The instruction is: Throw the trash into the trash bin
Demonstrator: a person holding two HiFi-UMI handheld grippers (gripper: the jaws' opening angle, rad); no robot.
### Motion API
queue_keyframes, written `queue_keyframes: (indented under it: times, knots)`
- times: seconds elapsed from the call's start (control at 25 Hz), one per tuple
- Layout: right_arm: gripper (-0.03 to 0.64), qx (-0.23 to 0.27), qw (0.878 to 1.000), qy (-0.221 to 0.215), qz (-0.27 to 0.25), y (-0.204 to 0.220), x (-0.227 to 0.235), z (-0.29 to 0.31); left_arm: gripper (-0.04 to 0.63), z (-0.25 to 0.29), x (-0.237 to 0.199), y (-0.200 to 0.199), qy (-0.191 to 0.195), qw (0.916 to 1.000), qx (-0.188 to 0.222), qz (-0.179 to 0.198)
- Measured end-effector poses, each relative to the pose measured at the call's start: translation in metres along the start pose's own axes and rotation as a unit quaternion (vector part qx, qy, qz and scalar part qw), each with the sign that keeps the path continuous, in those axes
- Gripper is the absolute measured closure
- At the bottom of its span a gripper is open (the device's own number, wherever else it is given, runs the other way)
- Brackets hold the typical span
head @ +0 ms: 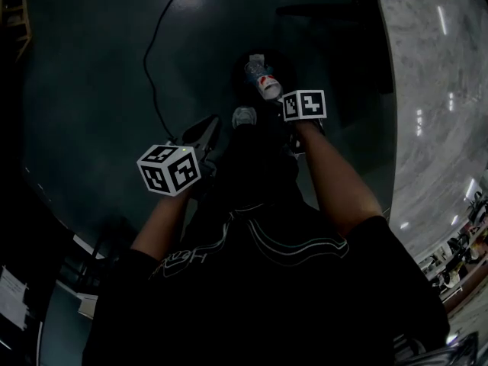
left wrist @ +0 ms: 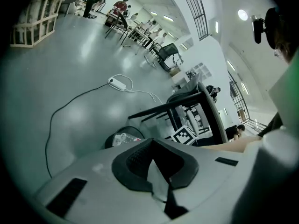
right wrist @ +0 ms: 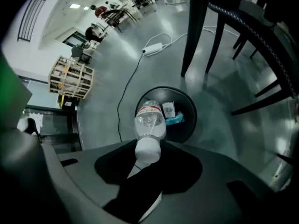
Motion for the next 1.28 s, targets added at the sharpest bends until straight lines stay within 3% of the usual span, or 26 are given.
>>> queue_keyframes:
  times: [0.12,0.2,0.4,0.56,0.72,0.84,0.92,1.08,1.28]
  knots:
    - [0.439,0.011,0.999,-0.026,0.044,-0.006,-0.001,0.009,0.589,0.0,-0.004,0.002,0.006,1.0,-0.002,-0.005]
    - [0.367,0.025,0.996,-0.054,0.069,-0.012,-0.005,0.015,0.589,-0.001,-0.01,-0.003,0.007,1.0,0.002,-0.004]
    - [0.333,0.015,0.998,-0.041,0.036,-0.019,0.001,0.014,0.589,0.002,-0.017,-0.014,-0.002,0.9998,0.016,-0.015]
    - [0.334,0.108,0.991,-0.062,0.053,-0.032,0.002,-0.005,0.589,-0.002,-0.02,-0.014,-0.009,0.9994,0.025,-0.022]
    - [0.336,0.163,0.981,-0.098,0.031,-0.036,-0.018,-0.039,0.589,-0.012,-0.014,-0.027,-0.009,0.9992,0.037,-0.007]
    - [0.341,0.236,0.955,-0.176,0.028,-0.039,-0.056,-0.092,0.589,-0.02,0.003,-0.043,0.002,0.9984,0.054,0.014]
    - [0.375,0.28,0.94,-0.195,-0.016,-0.031,-0.079,-0.13,0.589,-0.024,0.02,-0.046,0.014,0.9974,0.066,0.026]
    - [0.526,0.36,0.908,-0.194,-0.094,-0.005,-0.105,-0.204,0.589,-0.03,0.069,-0.039,0.053,0.993,0.085,0.062]
    - [0.559,0.427,0.874,-0.158,-0.168,0.045,-0.11,-0.296,0.589,-0.056,0.156,-0.02,0.128,0.9756,0.107,0.143]
Point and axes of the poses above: the fingertips, and each gripper's own axes: z forward along the fingers, x to its right, y out of its underside, the point moved 6 cm from there along -z, backward along the fingers, and after that the axes turned 2 degrees about -z, right-handed, at the moved point
